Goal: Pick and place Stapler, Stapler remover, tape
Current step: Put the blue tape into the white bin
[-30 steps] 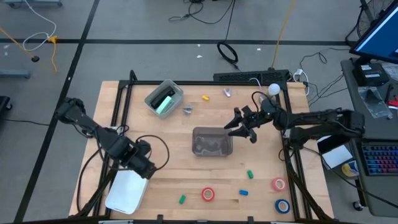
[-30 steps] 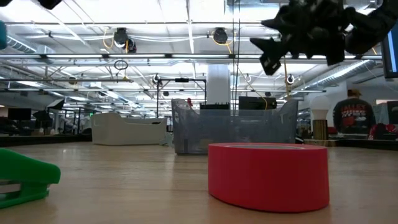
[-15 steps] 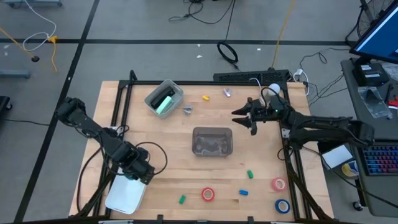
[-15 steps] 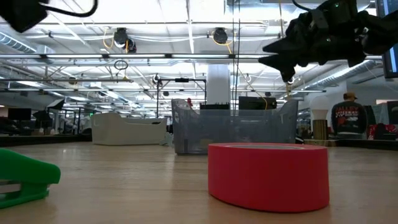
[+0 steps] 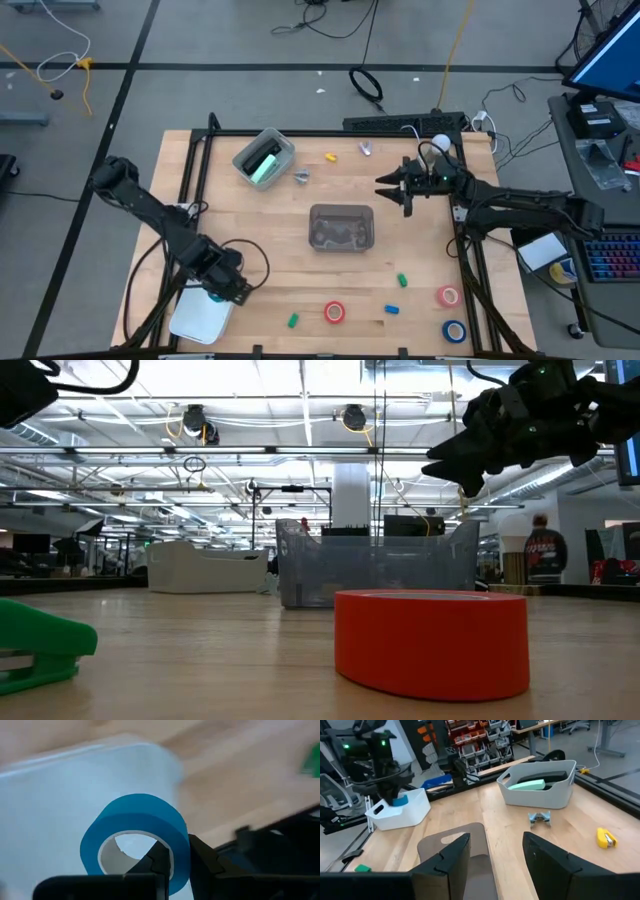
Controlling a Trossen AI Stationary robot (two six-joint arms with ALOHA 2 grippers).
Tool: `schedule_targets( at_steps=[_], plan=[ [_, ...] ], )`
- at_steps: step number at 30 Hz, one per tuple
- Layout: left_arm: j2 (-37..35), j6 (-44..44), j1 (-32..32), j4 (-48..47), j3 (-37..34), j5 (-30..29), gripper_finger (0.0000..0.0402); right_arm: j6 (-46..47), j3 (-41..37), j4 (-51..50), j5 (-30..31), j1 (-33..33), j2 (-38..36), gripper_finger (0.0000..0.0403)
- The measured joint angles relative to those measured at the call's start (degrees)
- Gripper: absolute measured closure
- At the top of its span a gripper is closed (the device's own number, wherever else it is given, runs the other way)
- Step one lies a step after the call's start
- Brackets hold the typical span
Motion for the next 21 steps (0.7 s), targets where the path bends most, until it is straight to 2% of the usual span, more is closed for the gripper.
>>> schedule_targets(
  at_steps=[2,9,15,21],
  plan=[
    [0.0,-1.83,-0.75,2.36,-1.76,-0.73,0.0365,0.06,0.0,0.2,-0.2,-0.32,0.0,0.023],
    [0.0,-6.41,-3.41,0.39,-3.32,0.72,0.0365,0.25,0.0,0.2,-0.26,-1.55,0.0,0.0226],
    [0.0,-7.39,-4.72,-1.77,-3.66,-2.48,0.0365,0.26,0.0,0.22,-0.26,-2.51,0.0,0.0228],
    [0.0,-8.27,-5.28,1.17,-8.19,-2.58,0.0365,0.28,0.0,0.26,-0.3,-2.5,0.0,0.023]
  ],
)
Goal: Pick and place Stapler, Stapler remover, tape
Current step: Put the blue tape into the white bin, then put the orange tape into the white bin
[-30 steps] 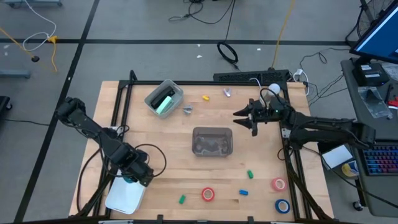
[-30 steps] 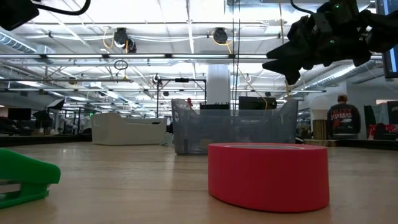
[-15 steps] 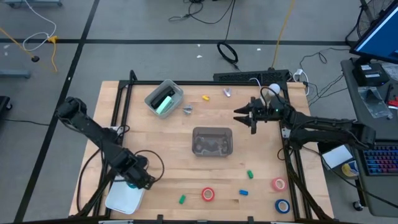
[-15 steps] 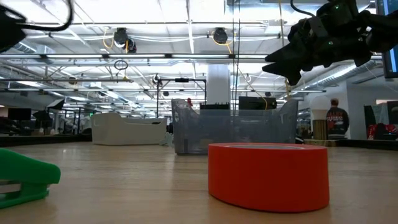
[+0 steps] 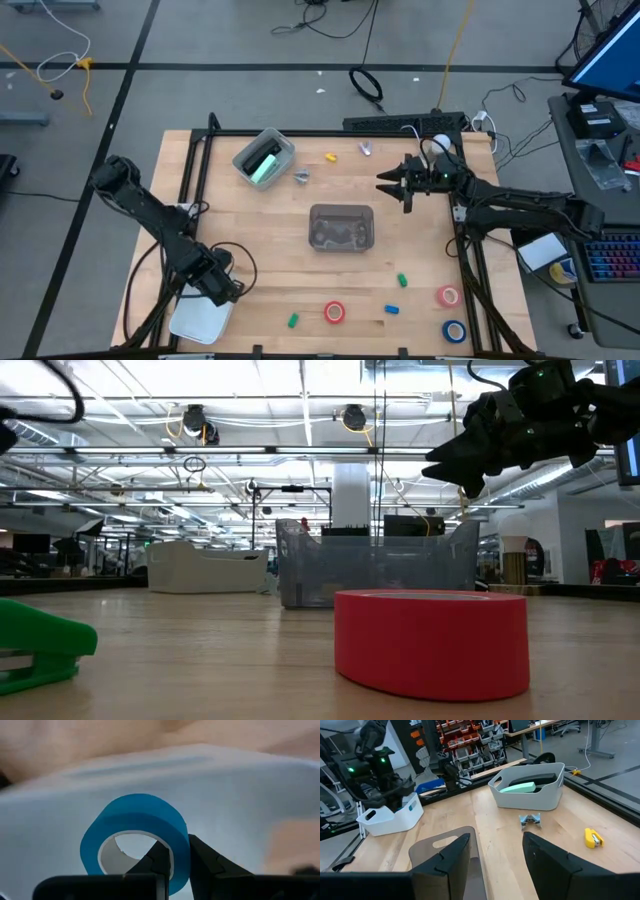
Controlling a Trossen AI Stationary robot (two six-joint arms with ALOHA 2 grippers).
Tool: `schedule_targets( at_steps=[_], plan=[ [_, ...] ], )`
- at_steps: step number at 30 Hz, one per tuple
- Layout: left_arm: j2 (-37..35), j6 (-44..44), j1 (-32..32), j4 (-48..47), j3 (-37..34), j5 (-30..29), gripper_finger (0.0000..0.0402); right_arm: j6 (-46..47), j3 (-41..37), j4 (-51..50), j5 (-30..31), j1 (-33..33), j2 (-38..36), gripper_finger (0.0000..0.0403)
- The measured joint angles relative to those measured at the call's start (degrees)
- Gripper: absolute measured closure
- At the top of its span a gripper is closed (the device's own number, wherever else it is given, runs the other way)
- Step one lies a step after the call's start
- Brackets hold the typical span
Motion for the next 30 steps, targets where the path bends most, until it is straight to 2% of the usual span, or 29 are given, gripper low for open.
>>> schedule_targets(
  at_steps=[11,17,21,30],
  plan=[
    [0.0,1.09,0.0,1.12,-2.58,-0.04,0.0361,2.19,0.0,0.0,0.0,0.0,0.0,0.0231],
    [0.0,1.57,0.0,1.1,-2.58,-0.06,0.0288,2.38,0.0,0.0,-0.01,0.0,0.0,0.0227],
    [0.0,1.46,0.0,1.1,-2.58,-0.04,0.0265,2.38,0.0,0.0,-0.03,0.0,0.0,0.0225],
    [-1.35,0.47,0.18,0.73,1.02,-2.17,0.0278,5.01,0.0,0.0,-0.05,0.03,0.0,0.023]
  ],
)
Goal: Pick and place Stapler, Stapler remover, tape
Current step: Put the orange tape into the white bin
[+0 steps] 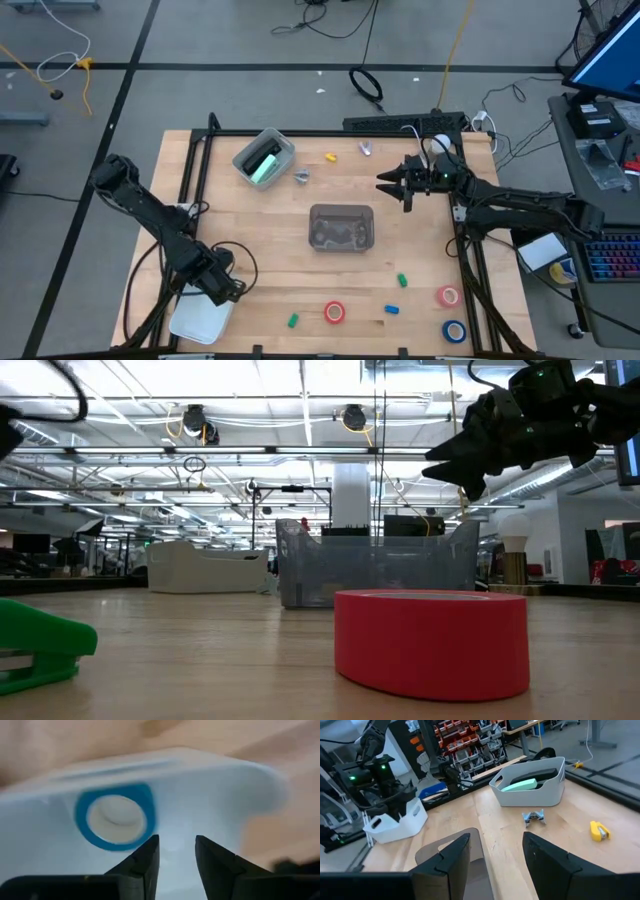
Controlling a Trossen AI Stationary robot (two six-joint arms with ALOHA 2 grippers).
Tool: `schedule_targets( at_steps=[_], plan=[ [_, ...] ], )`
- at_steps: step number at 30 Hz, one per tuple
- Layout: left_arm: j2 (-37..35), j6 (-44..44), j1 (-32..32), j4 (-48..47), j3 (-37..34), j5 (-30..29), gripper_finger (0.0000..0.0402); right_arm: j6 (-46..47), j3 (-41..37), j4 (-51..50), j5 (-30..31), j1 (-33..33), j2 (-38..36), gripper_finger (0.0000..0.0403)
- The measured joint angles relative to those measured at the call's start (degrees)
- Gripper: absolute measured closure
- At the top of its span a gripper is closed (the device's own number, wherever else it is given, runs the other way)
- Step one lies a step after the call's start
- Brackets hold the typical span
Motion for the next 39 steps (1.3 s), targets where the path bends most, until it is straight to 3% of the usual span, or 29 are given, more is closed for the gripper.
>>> schedule_targets(
  at_steps=[3,8,11,13,16,19,26,34,39],
  plan=[
    [-1.73,-0.28,0.0,-0.18,2.89,-4.69,0.0286,3.55,0.0,0.0,0.0,0.02,0.0,0.0228],
    [-4.09,1.68,0.66,2.93,9.14,-19.92,0.0291,10.39,0.0,0.0,0.0,0.02,0.0,0.0228],
    [-4.01,9.27,2.96,9.07,11.94,-27.45,0.0292,13.08,0.0,0.0,0.02,0.04,0.0,0.0231],
    [-2.99,16.27,5.79,14.66,13.16,-28.67,0.0297,13.45,0.0,0.01,0.02,0.02,0.0,0.023],
    [0.18,25.87,10.6,21.44,14.78,-27.53,0.031,13.06,0.0,0.0,0.02,0.04,0.0,0.0228],
    [4.72,33.7,15.21,25.07,18.29,-22.22,0.033,13.1,0.0,0.0,0.02,0.04,0.0,0.0226],
    [18.23,42.46,21.08,20.11,31.79,-10.04,0.0394,13.06,0.0,0.0,0.02,0.03,0.01,0.023],
    [30.96,32.55,21.54,8.98,45.16,-5.86,0.0398,13.01,0.0,-0.02,0.03,0.04,0.02,0.0227],
    [36.21,25.43,20.94,9.01,49.03,-5.89,0.0396,12.93,0.0,-0.04,0.04,0.03,0.02,0.0231]
  ],
)
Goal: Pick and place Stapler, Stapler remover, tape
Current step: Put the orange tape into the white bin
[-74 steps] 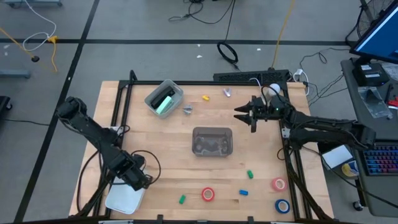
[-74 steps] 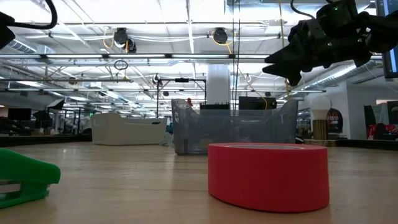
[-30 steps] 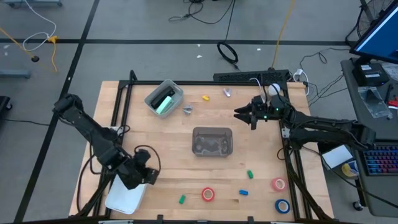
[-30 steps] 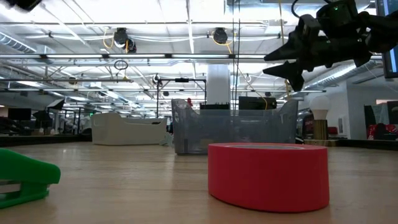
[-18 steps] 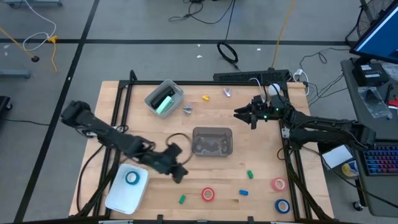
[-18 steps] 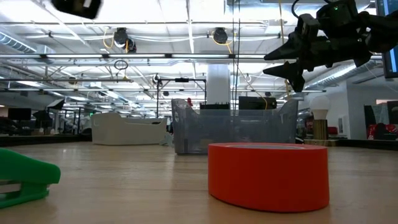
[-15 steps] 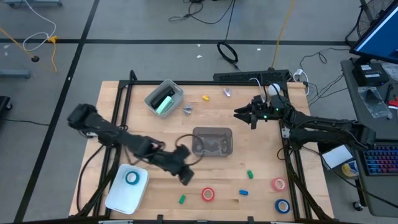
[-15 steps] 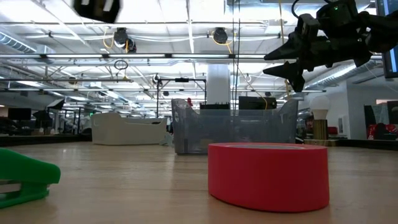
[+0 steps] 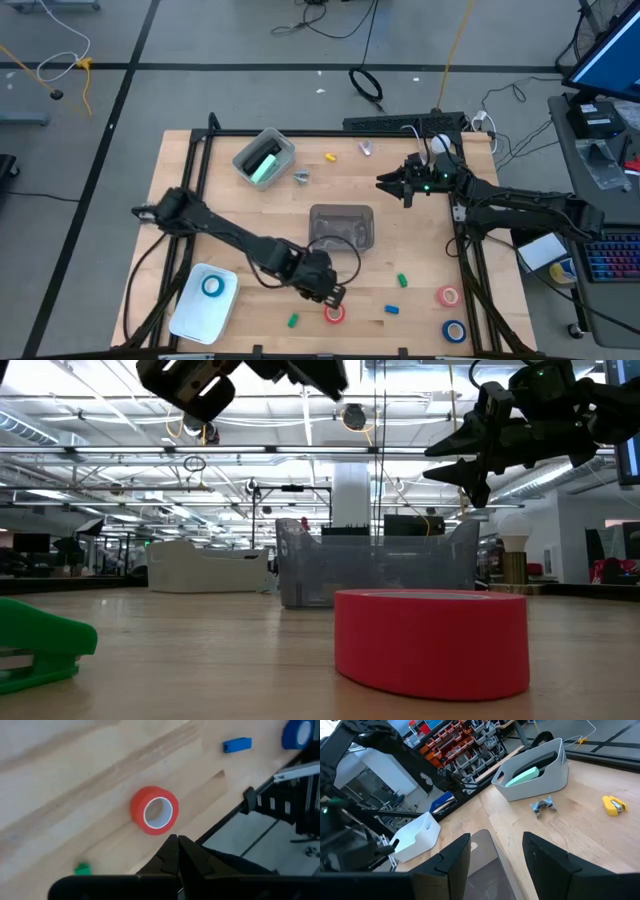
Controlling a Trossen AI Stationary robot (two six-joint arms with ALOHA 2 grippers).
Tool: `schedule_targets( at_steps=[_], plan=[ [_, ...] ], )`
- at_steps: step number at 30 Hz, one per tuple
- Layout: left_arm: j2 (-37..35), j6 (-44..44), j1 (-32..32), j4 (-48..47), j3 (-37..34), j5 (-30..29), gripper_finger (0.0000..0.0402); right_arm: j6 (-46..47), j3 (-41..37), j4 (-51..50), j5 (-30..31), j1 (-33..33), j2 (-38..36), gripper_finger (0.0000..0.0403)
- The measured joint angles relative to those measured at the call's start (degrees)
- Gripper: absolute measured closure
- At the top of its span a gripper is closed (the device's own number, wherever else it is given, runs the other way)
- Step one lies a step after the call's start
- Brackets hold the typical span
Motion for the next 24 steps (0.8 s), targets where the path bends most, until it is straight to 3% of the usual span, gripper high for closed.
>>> schedule_targets(
  at_steps=[9,16,24],
  plan=[
    [6.51,-3.89,-0.78,-0.02,1.73,-3.76,0.04,-0.11,0.0,-0.61,0.0,0.01,0.0,0.0228],
    [8.91,-4.97,-0.87,1.49,1.73,-0.25,0.04,-0.09,0.0,-1.26,0.0,0.01,0.0,0.0231],
    [8.76,-5.97,-1.44,2.25,1.73,-1.42,0.0377,-0.11,-0.02,-1.64,0.02,0.01,0.0,0.0231]
  ],
)
